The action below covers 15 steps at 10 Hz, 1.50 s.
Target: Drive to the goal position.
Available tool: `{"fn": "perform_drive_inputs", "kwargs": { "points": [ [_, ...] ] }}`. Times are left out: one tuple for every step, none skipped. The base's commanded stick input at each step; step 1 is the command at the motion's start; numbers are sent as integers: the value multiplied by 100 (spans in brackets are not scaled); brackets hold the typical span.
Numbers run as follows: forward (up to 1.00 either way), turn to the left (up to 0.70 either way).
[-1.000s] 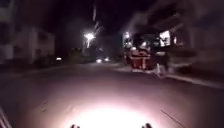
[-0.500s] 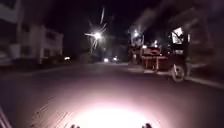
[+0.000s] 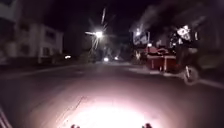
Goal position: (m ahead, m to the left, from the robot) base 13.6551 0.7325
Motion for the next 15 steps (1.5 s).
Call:
{"fn": "perform_drive_inputs", "kwargs": {
  "points": [
    [85, 0],
    [85, 0],
    [85, 0],
    [85, 0],
    [85, 0],
    [85, 0],
    [85, 0],
    [85, 0],
    [85, 0],
    [85, 0],
    [85, 0],
    [85, 0],
    [85, 0],
    [85, 0],
    [85, 0]
  ]
}}
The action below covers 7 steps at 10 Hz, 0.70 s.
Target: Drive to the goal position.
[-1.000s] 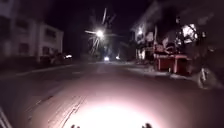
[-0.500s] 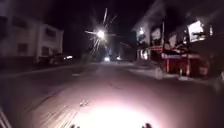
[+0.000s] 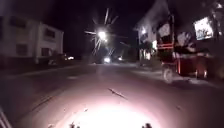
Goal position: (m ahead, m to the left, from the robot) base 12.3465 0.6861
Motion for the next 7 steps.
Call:
{"fn": "perform_drive_inputs", "kwargs": {
  "points": [
    [85, 0],
    [85, 0],
    [85, 0],
    [85, 0],
    [85, 0],
    [85, -10],
    [85, -30]
  ]
}}
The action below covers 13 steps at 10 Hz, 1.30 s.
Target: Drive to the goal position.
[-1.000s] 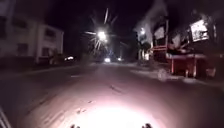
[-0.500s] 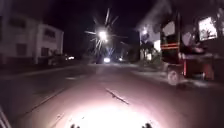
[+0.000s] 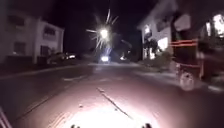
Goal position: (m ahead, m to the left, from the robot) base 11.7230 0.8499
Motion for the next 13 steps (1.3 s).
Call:
{"fn": "perform_drive_inputs", "kwargs": {
  "points": [
    [85, -34],
    [85, -34],
    [85, -34],
    [85, -34],
    [85, -25],
    [85, -9],
    [85, -1],
    [85, 0],
    [85, 0],
    [85, 0],
    [85, 0],
    [85, 0],
    [85, 0]
  ]
}}
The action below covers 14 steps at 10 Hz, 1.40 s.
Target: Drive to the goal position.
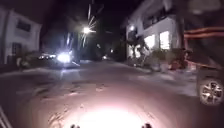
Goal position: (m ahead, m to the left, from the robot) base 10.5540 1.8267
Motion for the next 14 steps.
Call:
{"fn": "perform_drive_inputs", "kwargs": {
  "points": [
    [85, 0],
    [85, 0],
    [85, 0],
    [85, 0],
    [85, 0],
    [85, 0],
    [85, 0],
    [85, 0],
    [85, 0],
    [85, 0],
    [85, 0],
    [85, 0],
    [85, 0],
    [85, 0]
  ]
}}
